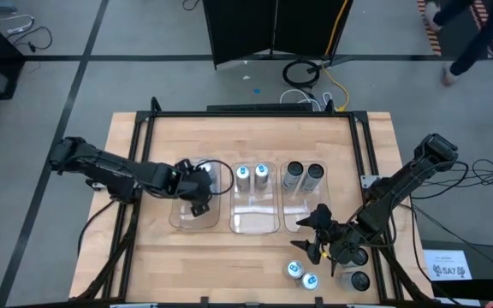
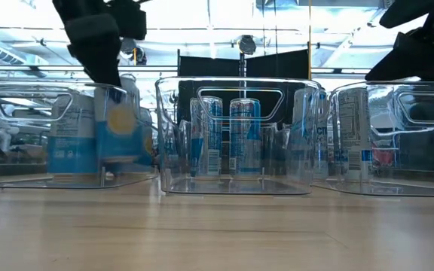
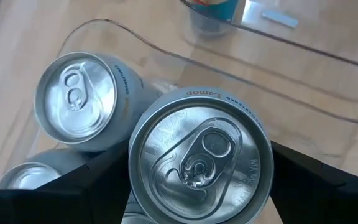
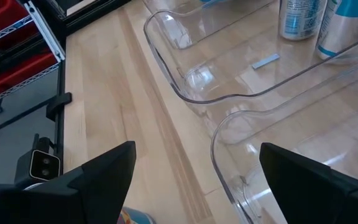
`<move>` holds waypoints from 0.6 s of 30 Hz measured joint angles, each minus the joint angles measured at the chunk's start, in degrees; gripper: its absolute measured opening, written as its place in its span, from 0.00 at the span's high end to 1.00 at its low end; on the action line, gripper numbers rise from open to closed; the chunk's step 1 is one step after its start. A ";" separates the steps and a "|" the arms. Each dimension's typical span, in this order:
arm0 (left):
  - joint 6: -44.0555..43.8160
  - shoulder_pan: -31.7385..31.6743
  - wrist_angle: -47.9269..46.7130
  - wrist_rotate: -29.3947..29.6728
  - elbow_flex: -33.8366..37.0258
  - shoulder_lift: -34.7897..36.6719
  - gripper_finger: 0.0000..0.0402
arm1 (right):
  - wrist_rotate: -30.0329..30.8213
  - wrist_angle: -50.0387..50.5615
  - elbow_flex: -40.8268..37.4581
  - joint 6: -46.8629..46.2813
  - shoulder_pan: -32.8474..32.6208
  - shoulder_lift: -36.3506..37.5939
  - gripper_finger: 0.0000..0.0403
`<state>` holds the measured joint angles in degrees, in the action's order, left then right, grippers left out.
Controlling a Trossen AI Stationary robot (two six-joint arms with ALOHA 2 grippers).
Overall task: Sort soda cans
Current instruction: Put the blue-white soda can into the left transparent bin
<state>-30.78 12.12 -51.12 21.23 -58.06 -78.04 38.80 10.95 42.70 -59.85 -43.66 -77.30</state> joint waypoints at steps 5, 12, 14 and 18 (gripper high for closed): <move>-0.20 -4.01 2.66 -4.58 2.10 0.11 0.21 | -0.04 -0.01 0.00 0.30 0.00 0.00 0.17; 0.02 -7.71 5.33 -8.00 5.02 0.12 0.21 | -0.15 -0.01 0.00 -0.16 0.00 0.00 0.17; 0.08 -7.69 5.86 -7.69 5.13 0.13 0.21 | -0.15 -0.01 0.00 -0.16 0.02 0.00 0.17; 0.00 -7.67 6.07 -7.51 5.15 0.13 0.21 | -0.15 0.04 0.00 -0.12 0.02 0.00 0.17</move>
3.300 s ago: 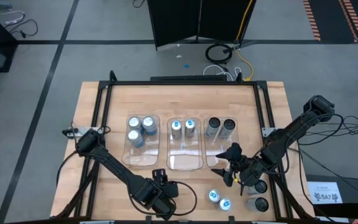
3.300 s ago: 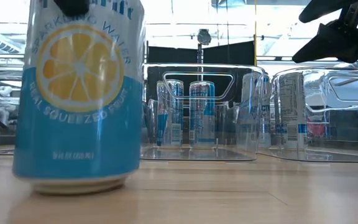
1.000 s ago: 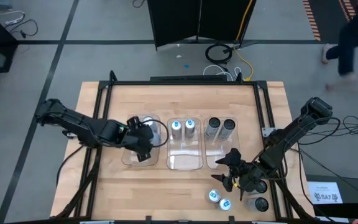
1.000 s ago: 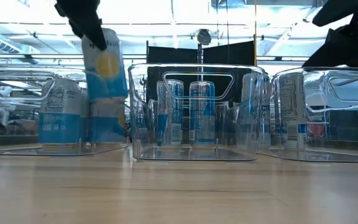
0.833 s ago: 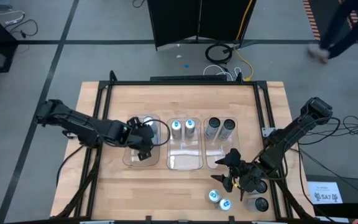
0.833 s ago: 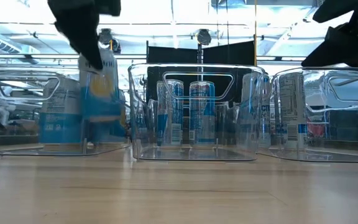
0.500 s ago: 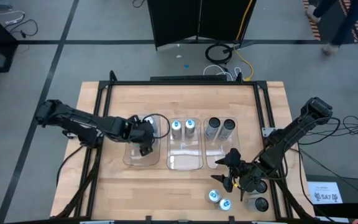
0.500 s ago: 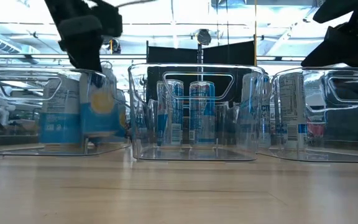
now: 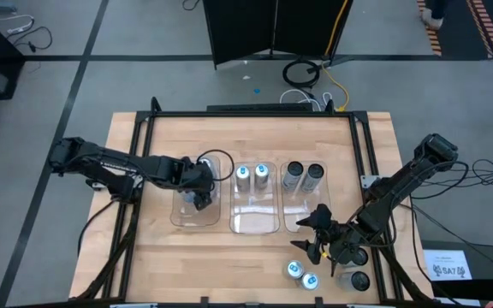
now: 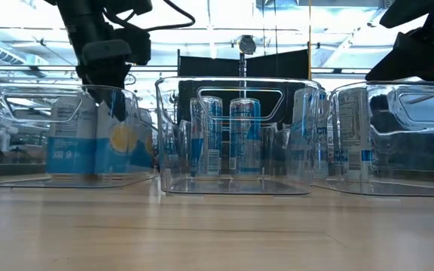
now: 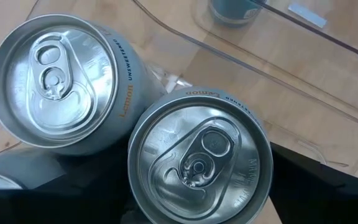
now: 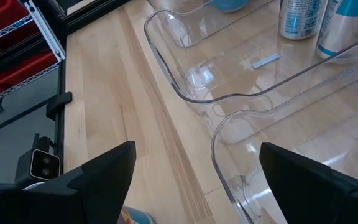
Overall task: Sort soda cans
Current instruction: Put the blue-white soda can into the left transparent bin
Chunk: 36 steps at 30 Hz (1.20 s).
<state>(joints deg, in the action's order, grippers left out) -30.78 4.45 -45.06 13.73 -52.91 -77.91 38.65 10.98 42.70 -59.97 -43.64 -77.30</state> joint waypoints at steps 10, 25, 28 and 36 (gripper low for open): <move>-0.42 0.02 0.17 0.01 0.00 -0.04 0.15 | 0.02 0.00 0.00 -0.01 0.00 0.00 0.17; -0.36 0.07 0.24 -0.65 0.02 -0.07 0.14 | 0.02 0.00 0.00 0.01 0.00 0.00 0.17; -0.35 0.07 0.19 -0.80 0.02 -0.07 0.14 | 0.02 -0.02 0.00 0.01 0.00 0.00 0.17; -0.42 0.02 0.11 -1.48 0.02 -0.07 0.13 | 0.02 -0.02 0.00 0.01 0.00 0.00 0.17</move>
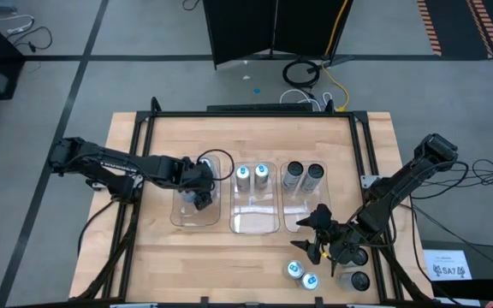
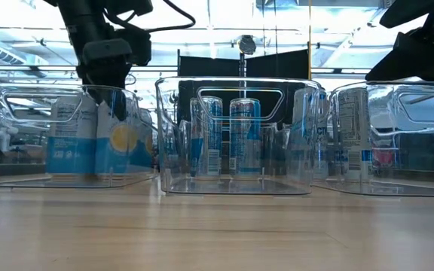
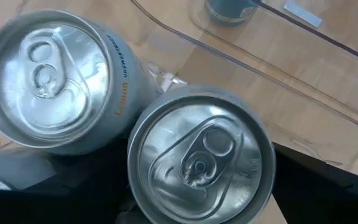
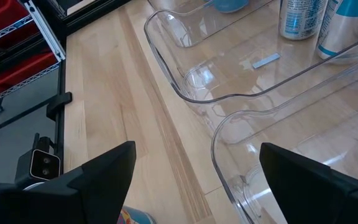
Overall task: Sort soda cans
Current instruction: Put the blue-white soda can into the left transparent bin
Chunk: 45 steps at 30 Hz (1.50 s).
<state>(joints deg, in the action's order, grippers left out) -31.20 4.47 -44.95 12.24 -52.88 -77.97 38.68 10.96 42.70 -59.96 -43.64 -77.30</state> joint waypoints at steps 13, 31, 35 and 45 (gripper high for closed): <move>0.05 0.04 0.00 -0.30 0.00 -0.02 0.03 | 0.00 -0.02 0.00 -0.02 0.00 0.00 0.17; 0.07 0.04 0.04 0.02 0.00 -0.02 0.03 | -0.02 0.00 0.00 -0.62 0.00 0.00 0.17; 0.07 0.04 0.04 0.05 0.00 -0.02 0.03 | -0.02 -0.02 0.00 -0.63 0.00 0.00 0.17; 0.07 0.04 0.04 0.16 0.00 -0.02 0.03 | -0.02 -0.02 0.00 -0.63 -0.01 0.00 0.17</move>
